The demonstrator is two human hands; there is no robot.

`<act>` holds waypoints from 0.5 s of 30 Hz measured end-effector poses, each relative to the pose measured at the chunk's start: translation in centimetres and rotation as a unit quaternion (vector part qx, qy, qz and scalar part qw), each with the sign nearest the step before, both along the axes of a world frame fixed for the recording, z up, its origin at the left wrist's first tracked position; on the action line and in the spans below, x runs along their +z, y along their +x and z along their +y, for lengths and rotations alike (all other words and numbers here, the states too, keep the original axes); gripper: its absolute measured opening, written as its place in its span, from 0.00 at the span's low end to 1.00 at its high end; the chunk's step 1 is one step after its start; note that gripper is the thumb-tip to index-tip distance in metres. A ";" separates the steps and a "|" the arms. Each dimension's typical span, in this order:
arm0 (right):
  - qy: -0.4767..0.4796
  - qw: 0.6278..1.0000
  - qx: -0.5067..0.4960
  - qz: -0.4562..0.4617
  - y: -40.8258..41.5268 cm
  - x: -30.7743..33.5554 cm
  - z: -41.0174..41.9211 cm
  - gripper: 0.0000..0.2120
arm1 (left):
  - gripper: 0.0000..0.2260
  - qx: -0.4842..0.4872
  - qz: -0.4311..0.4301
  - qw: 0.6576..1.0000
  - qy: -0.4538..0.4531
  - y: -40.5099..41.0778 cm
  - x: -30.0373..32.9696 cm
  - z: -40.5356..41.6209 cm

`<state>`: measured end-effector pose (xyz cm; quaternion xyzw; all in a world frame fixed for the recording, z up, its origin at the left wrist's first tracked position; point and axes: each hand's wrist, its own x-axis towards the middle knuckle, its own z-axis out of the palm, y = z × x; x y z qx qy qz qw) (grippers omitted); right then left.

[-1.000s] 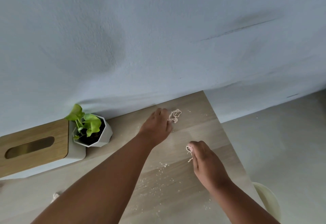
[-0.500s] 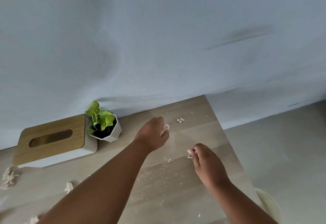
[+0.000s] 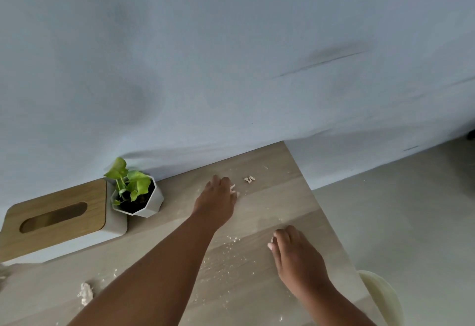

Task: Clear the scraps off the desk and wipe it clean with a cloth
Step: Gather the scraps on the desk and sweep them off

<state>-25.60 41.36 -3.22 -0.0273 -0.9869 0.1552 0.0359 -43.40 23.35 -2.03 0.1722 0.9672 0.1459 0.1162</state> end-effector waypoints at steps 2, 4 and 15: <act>0.040 0.999 0.010 0.030 0.0 -0.7 0.1 0.12 | 0.13 -0.019 0.012 1.000 -0.005 -0.1 -0.6 -0.1; 0.078 0.995 0.022 0.061 -0.1 -1.4 0.2 0.16 | 0.12 -0.035 0.009 0.999 -0.027 -0.5 -1.0 -0.2; 0.137 0.982 0.048 0.123 -1.2 -2.2 0.4 0.19 | 0.13 -0.047 0.007 0.999 0.001 -3.0 -0.7 2.9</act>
